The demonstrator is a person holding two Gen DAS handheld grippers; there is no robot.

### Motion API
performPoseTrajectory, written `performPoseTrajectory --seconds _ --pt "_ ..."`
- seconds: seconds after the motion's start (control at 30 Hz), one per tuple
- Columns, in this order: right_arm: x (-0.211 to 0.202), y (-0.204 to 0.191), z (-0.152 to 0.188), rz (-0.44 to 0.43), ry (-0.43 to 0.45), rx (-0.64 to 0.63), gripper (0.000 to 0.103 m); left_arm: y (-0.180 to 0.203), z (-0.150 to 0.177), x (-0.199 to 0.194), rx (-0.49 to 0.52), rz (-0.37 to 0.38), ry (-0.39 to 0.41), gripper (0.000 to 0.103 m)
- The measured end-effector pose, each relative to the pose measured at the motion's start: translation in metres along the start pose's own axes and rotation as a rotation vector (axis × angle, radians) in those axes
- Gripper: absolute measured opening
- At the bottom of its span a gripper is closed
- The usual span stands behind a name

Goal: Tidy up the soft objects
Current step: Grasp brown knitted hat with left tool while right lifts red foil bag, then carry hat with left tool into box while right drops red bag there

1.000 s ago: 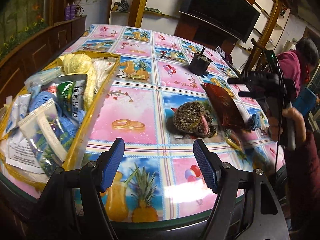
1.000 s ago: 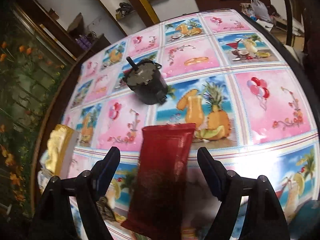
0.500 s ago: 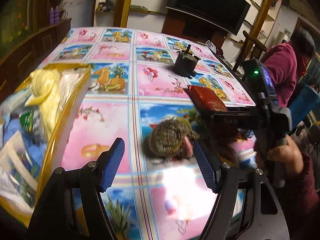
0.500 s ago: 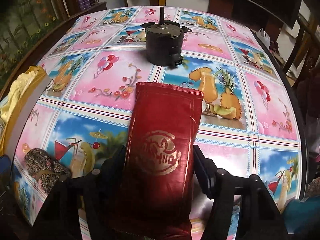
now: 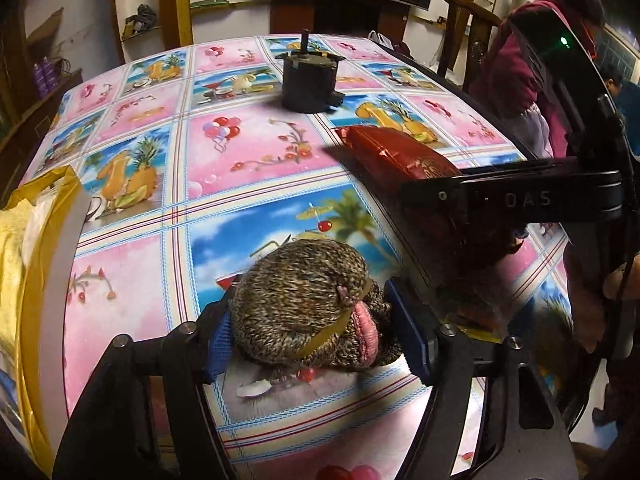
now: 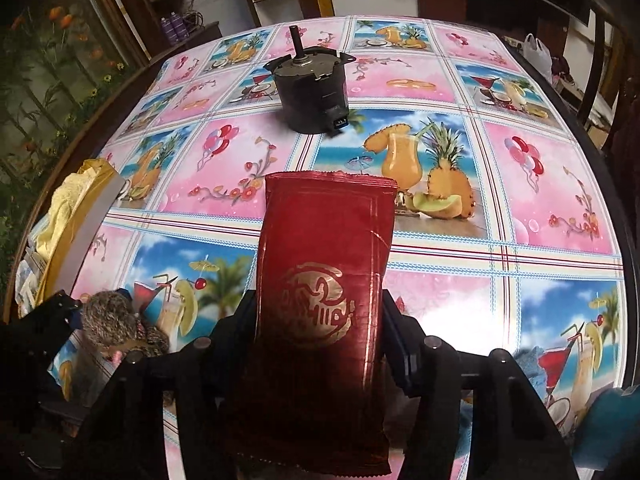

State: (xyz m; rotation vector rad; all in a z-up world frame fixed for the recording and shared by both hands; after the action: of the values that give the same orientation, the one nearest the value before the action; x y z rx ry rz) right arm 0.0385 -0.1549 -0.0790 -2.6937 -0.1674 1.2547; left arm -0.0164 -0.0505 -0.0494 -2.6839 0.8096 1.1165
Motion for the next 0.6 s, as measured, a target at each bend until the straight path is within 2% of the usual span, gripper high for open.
performPoseTrajectory --seconds 0.07,0.17,0.37,0.5,0.6 --pt "-0.004 0.003 -0.001 -0.039 0.003 0.025 0.050 -0.001 -0.001 -0.002 -0.020 0.009 0.002 0.064" --pt "-0.006 0.005 0.000 -0.041 0.001 0.030 0.046 -0.004 -0.001 -0.009 -0.057 0.027 0.013 0.064" --pt "-0.013 0.008 -0.003 -0.084 0.020 0.096 0.044 -0.021 -0.008 -0.059 -0.188 0.085 0.116 0.064" --pt "-0.022 -0.003 -0.009 -0.104 0.041 0.082 0.043 -0.052 -0.005 -0.109 -0.276 0.059 0.195 0.064" --pt "-0.031 -0.016 -0.016 -0.142 0.058 0.078 0.043 -0.088 0.003 -0.143 -0.335 -0.002 0.234 0.064"
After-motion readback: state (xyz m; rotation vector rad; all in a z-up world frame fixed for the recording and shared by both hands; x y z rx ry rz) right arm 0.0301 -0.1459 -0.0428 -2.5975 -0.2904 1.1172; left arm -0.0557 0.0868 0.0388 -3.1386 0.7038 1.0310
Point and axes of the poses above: each gripper's, at about its wrist camera, not at the fingertips, and x roughly the way its jaws point, y to its right, z to its underside, the point moved 8 cm from there along x, roughly the way its jaws point, and after that the axes turned 9 degrees about y, right-handed, at the moved point
